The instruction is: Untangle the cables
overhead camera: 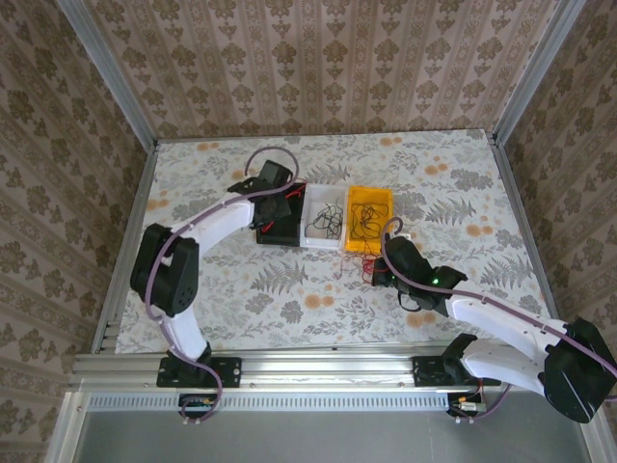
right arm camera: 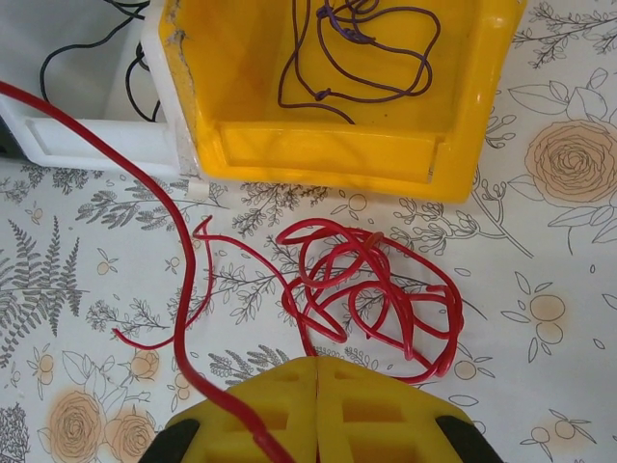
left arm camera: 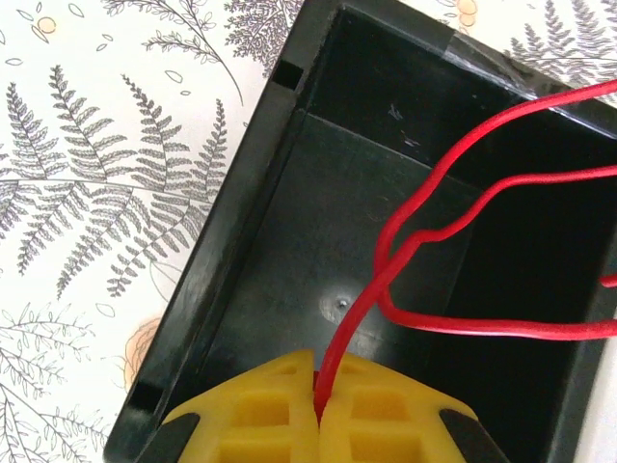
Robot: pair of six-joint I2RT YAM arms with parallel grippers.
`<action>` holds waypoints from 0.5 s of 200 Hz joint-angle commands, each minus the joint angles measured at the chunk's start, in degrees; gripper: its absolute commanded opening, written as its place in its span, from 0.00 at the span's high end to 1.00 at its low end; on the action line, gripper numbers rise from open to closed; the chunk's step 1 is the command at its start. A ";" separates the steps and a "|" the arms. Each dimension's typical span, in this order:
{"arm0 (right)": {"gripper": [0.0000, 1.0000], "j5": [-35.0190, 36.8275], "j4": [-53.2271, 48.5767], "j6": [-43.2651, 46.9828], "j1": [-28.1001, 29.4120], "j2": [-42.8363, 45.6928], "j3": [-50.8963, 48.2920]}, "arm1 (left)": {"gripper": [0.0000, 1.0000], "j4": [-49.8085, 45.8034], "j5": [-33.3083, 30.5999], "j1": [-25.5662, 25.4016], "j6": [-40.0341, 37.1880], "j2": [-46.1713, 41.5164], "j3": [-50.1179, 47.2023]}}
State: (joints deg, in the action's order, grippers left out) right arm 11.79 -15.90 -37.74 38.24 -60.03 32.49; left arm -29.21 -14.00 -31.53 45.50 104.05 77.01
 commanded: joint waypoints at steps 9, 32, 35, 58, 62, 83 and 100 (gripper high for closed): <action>0.96 -1.34 -1.17 0.66 -0.24 0.13 1.53 | 1.00 -8.40 -3.89 -0.46 1.04 4.94 7.36; 0.95 -1.57 -1.33 0.39 -0.24 0.53 1.22 | 1.00 -8.93 -5.52 -0.46 1.00 7.56 9.91; 0.95 -1.59 -1.30 0.38 -0.19 0.60 1.18 | 1.00 -9.00 -5.75 -0.46 1.00 7.95 10.17; 0.95 -1.72 -1.53 0.38 -0.25 0.62 1.17 | 1.00 -10.35 -6.40 -0.29 1.32 10.55 11.94; 0.95 -1.69 -1.50 0.43 -0.19 0.62 1.17 | 1.00 -10.52 -6.47 -0.29 1.35 10.83 12.09; 0.95 -1.60 -1.63 0.56 -0.23 0.62 1.17 | 1.00 -10.74 -6.89 -0.38 1.53 10.72 11.63; 0.94 -1.49 -1.57 0.39 -0.18 0.62 1.17 | 1.00 -10.91 -7.10 -0.54 1.37 8.84 10.52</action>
State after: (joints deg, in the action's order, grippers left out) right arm 10.61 -15.94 -37.71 38.22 -60.01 32.53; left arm -37.50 -19.20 -31.55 45.54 114.91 87.74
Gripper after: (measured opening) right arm 0.063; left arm 0.049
